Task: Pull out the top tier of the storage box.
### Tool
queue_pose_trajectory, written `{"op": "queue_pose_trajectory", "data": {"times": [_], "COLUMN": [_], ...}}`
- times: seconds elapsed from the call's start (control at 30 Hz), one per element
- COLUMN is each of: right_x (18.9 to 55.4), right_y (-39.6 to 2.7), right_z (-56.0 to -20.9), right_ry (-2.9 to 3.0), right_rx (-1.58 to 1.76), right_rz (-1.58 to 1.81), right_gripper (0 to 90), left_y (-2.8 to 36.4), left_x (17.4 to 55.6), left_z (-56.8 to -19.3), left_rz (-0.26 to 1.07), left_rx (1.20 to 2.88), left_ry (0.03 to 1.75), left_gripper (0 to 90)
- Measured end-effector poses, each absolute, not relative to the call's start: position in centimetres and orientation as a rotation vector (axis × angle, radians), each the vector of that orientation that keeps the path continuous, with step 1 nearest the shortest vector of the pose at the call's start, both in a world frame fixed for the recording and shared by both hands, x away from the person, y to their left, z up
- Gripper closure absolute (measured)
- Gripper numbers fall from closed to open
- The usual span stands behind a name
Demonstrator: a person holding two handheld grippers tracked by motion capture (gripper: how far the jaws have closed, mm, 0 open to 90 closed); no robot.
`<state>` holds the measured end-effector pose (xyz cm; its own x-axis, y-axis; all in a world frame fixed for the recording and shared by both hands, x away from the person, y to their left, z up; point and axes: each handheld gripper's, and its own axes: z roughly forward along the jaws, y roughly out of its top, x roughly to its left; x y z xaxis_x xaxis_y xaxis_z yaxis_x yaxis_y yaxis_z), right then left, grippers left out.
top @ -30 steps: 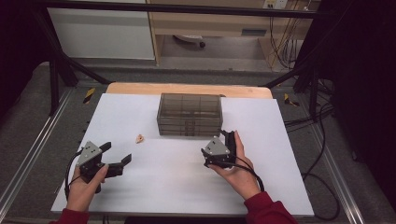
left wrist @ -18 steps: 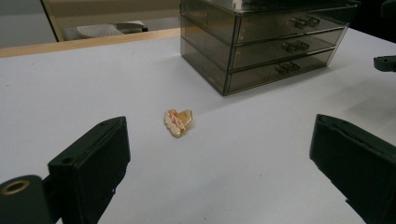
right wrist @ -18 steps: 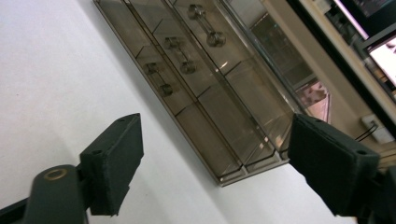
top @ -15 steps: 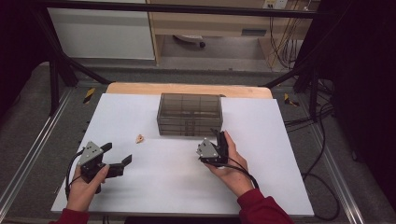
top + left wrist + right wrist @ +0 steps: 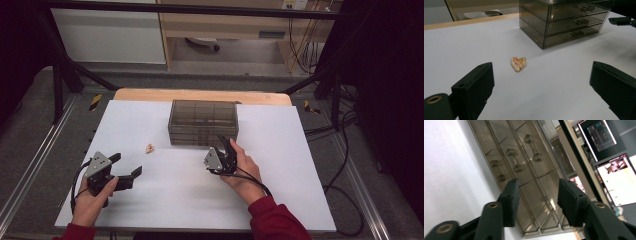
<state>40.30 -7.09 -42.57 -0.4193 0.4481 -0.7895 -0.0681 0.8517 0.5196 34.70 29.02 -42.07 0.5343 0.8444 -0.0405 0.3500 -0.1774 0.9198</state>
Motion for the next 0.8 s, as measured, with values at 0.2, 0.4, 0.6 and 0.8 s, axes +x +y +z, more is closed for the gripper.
{"op": "queue_pose_trajectory", "data": {"times": [0.2,0.4,0.6,0.8], "right_x": [40.7,41.2,41.8,42.0], "right_y": [-6.0,-5.3,-4.7,-4.3], "right_z": [-42.7,-43.0,-43.4,-43.4], "right_ry": [1.905,1.901,1.882,1.868], "right_rx": [0.247,0.206,0.164,0.129], "right_rz": [0.561,0.529,0.471,0.437], "right_gripper": [59.6,66.1,70.0,70.9], "left_y": [29.2,29.1,29.1,29.2], "left_x": [34.7,34.7,34.7,34.7], "left_z": [-42.1,-42.0,-42.0,-42.0], "left_rz": [0.611,0.611,0.612,0.612], "left_rx": [1.755,1.754,1.753,1.751], "left_ry": [1.005,0.999,0.999,0.999], "left_gripper": [5.9,6.0,6.0,6.0]}}
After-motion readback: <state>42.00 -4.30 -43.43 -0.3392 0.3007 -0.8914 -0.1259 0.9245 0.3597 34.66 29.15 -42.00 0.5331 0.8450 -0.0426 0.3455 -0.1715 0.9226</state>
